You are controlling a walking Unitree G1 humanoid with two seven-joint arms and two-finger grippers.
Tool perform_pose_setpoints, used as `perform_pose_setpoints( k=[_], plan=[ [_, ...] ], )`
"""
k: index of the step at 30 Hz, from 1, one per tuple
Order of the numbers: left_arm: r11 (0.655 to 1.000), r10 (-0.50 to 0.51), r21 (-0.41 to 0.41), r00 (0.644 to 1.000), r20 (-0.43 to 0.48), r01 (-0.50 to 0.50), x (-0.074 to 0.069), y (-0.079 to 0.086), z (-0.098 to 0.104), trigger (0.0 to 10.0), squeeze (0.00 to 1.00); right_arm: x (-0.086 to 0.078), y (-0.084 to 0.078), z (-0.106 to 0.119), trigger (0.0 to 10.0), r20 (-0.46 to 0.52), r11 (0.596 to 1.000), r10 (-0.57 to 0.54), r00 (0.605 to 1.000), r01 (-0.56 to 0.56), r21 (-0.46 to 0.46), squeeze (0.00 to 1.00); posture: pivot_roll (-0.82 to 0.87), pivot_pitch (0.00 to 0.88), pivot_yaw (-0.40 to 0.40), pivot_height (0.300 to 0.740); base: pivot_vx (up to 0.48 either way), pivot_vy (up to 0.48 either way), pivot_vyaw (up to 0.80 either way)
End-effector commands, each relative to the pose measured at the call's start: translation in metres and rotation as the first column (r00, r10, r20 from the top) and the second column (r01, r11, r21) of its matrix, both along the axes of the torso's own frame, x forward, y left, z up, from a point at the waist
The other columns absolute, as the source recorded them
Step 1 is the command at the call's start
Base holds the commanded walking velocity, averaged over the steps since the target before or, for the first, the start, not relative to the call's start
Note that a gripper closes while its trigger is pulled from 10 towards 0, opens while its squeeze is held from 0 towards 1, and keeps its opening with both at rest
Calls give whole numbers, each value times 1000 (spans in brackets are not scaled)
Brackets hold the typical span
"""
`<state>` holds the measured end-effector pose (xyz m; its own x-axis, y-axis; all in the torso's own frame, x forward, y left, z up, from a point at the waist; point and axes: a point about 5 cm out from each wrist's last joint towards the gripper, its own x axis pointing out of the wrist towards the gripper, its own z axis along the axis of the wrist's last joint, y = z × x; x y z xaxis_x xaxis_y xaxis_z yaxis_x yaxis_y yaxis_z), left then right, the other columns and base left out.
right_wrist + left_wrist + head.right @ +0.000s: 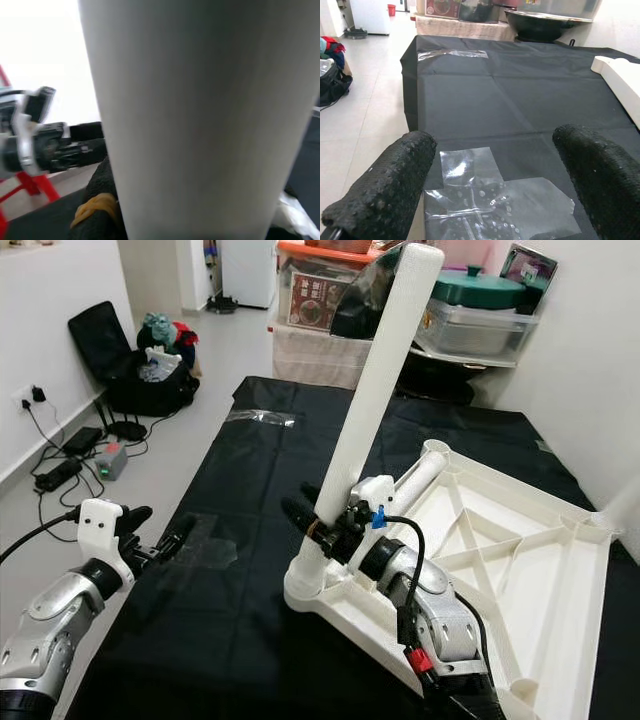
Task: Building children table
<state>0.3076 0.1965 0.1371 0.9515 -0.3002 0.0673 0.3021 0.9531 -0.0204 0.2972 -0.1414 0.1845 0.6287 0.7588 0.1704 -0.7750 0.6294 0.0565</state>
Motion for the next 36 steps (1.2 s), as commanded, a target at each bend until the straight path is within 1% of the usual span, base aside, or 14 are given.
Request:
perform_pose_setpoints(
  k=[1, 4, 8, 14, 19, 21, 22, 23, 24, 26, 28, 33, 34, 36],
  plan=[
    [1000, -1, -21, 1000, -20, 0, -2, -1, -5, 10000, 0, -12, 15, -12, 10000, -63, 991, 132, 989, -132, 5, 0, 120, 0, -118, 740, 0, 0, 0],
    [1000, 1, -22, 1000, -25, -1, -3, -1, -6, 10000, 0, -24, 21, -15, 10000, -64, 980, 199, 978, -200, -11, 0, 118, 0, -117, 740, 0, 0, 0],
    [1000, -3, -20, 1000, -25, 2, -2, -1, -6, 10000, 0, -33, 23, -21, 10000, -62, 975, 215, 975, -218, -42, 0, 110, 0, -107, 740, 0, 0, 0],
    [1000, -6, -19, 1000, -23, 5, -1, -2, -5, 10000, 0, -33, 21, -22, 10000, -60, 976, 204, 977, -207, -60, 0, 107, 0, -102, 740, 0, 0, 0],
    [1000, -8, -20, 1000, -21, 8, 0, -2, -5, 10000, 0, -20, 10, -3, 10000, 11, 987, 142, 990, -141, -72, 0, 109, 0, -102, 740, 0, 0, 0],
    [1000, -7, -21, 1000, -21, 7, 0, -1, -5, 10000, 0, -9, 1, 25, 10000, 79, 995, 98, 992, -97, -7, 0, 110, 0, -103, 740, 0, 0, 0],
    [1000, -6, -22, 1000, -22, 6, -1, -1, -5, 10000, 0, -6, -2, 40, 10000, 101, 994, 91, 991, -96, 51, 0, 111, 0, -105, 740, 0, 0, 0],
    [1000, -6, -23, 1000, -22, 5, -1, -1, -5, 10000, 0, -5, -5, 56, 10000, 111, 981, 95, 989, -112, 161, 0, 111, 0, -105, 740, 0, 0, 0],
    [1000, -4, -23, 1000, -23, 4, -1, -1, -5, 10000, 0, -5, -6, 67, 10000, 115, 964, 100, 988, -125, 236, 0, 113, 0, -108, 740, 0, 0, 0],
    [1000, -4, -23, 1000, -23, 4, -1, -1, -5, 10000, 0, -5, -6, 67, 10000, 115, 964, 100, 988, -125, 236, 0, 113, 0, -108, 740, 0, 0, 0],
    [1000, -3, -24, 1000, -25, 2, -2, -1, -6, 10000, 0, -5, -7, 75, 10000, 123, 947, 107, 987, -139, 289, 0, 113, 0, -108, 740, 0, 0, 0],
    [1000, -4, -23, 1000, -26, 3, -2, -1, -6, 10000, 0, -4, -6, 61, 10000, 99, 966, 88, 991, -109, 236, 0, 115, 0, -108, 740, 0, 0, 0],
    [1000, -2, -22, 1000, -26, 1, -2, 0, -6, 10000, 0, -5, -4, 51, 10000, 86, 979, 86, 993, -101, 177, 0, 114, 0, -106, 740, 0, 0, 0],
    [1000, -1, -21, 1000, -26, 1, -2, 0, -6, 10000, 0, -5, -3, 45, 10000, 82, 988, 81, 993, -91, 125, 0, 111, 0, -104, 740, 0, 0, 0]
  ],
)
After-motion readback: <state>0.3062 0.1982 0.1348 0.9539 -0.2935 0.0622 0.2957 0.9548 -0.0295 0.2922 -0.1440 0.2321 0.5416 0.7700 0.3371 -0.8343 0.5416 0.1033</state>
